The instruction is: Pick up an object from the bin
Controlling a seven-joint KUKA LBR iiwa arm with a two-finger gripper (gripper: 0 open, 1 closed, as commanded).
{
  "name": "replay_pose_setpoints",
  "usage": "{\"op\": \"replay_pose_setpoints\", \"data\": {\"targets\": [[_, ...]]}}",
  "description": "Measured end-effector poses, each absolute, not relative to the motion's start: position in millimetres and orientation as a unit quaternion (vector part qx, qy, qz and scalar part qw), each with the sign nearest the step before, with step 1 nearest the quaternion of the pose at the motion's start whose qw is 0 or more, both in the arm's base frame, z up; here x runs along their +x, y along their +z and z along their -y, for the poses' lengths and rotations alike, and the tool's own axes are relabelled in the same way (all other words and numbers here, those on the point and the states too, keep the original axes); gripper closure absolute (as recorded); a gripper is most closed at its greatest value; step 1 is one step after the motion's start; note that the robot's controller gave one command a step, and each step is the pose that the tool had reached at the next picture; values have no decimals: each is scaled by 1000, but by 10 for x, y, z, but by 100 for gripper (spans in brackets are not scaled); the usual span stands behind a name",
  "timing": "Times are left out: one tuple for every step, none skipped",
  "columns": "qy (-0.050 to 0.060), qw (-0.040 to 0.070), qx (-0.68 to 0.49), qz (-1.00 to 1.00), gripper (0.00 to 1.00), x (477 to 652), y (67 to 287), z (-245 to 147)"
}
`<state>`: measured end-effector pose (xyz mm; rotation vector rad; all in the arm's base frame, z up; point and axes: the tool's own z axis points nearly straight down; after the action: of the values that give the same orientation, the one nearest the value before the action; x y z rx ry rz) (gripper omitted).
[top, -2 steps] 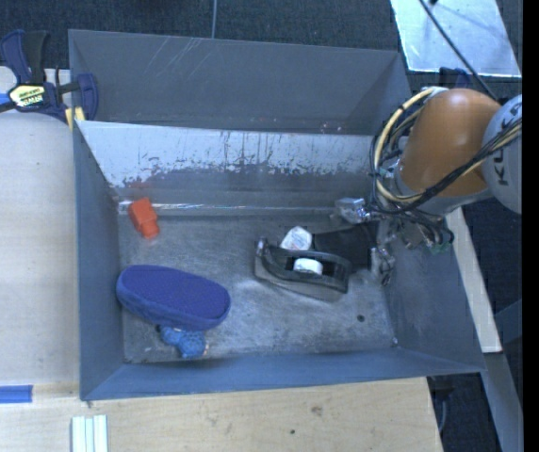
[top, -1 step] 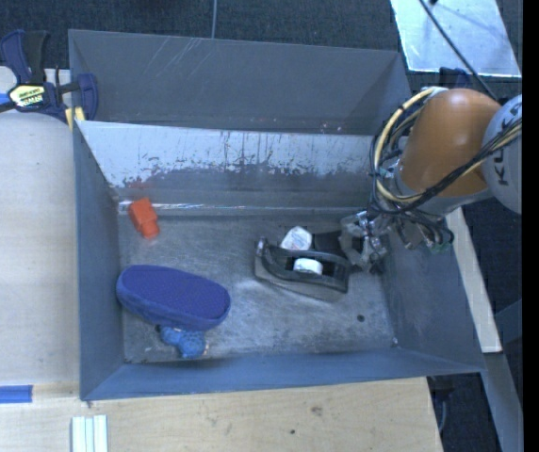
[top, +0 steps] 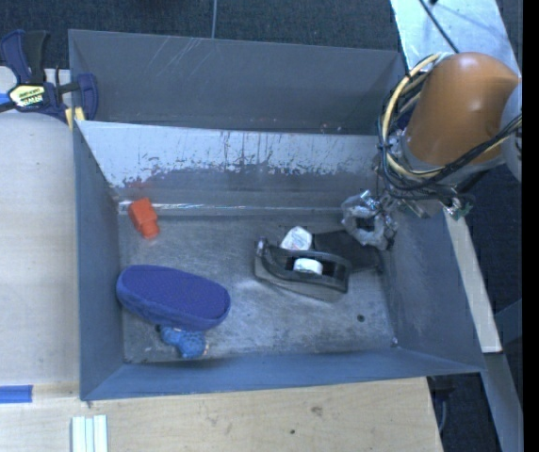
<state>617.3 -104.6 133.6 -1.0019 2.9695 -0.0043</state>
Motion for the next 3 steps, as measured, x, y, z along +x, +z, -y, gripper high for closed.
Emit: {"op": "replay_pose_setpoints", "data": {"targets": [[-1,2,-319,-948,0,6163,1322,1051],[1,0,-318,-948,0,5586,681,878],[-2,3,-319,-948,100,5621,717,889]]}}
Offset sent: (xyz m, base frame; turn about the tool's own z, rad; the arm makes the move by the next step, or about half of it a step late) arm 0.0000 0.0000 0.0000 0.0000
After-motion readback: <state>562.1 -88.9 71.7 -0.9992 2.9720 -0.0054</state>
